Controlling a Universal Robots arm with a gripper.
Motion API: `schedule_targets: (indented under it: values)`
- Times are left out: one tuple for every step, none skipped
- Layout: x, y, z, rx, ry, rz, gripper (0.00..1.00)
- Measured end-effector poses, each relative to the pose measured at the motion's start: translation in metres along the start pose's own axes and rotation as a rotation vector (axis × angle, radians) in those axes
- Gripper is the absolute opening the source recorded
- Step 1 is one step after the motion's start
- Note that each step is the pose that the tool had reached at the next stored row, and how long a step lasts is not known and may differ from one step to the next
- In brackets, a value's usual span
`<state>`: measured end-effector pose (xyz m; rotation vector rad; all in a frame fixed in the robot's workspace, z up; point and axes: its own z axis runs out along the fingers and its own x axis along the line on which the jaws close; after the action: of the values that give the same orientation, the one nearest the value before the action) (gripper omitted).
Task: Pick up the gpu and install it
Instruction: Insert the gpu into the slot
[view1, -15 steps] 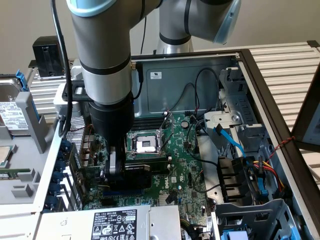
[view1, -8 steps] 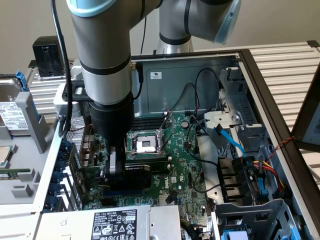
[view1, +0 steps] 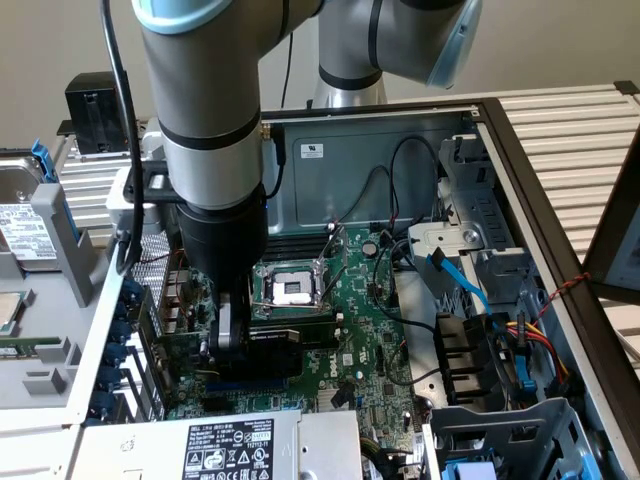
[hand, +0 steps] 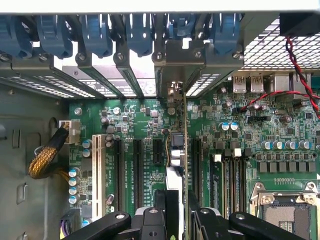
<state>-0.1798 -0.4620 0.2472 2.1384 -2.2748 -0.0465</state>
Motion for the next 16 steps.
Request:
schedule_targets:
  values:
    - [0.0, 0.0, 0.0, -0.0001, 0.0, 0.0, 0.27]
    - [0.0, 0.0, 0.0, -0.0001, 0.0, 0.0, 0.27]
    - [0.0, 0.0, 0.0, -0.0001, 0.0, 0.0, 0.27]
    - [0.0, 0.0, 0.0, -0.0001, 0.0, 0.0, 0.27]
    - [0.0, 0.0, 0.0, -0.0001, -0.0001, 0.0, 0.27]
    - [0.0001, -0.0002, 0.0, -0.0002, 0.0, 0.0, 0.27]
    - [0.0002, -0.0002, 0.0, -0.0002, 0.0, 0.0, 0.27]
    - [0.0001, -0.0002, 0.0, -0.0001, -0.0001, 0.0, 0.27]
    - [0.0002, -0.0003, 0.0, -0.0001, 0.0, 0.0, 0.27]
    - [0.0002, -0.0003, 0.0, -0.0001, 0.0, 0.0, 0.27]
    - [0.0002, -0.0004, 0.0, -0.0001, 0.0, 0.0, 0.27]
    - [0.0002, -0.0004, 0.0, -0.0001, 0.0, 0.0, 0.27]
    - [0.0002, -0.0005, 0.0, -0.0001, 0.0, 0.0, 0.27]
    - [0.0002, -0.0006, 0.0, -0.0001, 0.0, 0.0, 0.27]
    - [0.0002, -0.0006, 0.0, -0.0001, 0.0, 0.0, 0.27]
    - [0.0002, -0.0006, 0.0, -0.0001, 0.0, 0.0, 0.27]
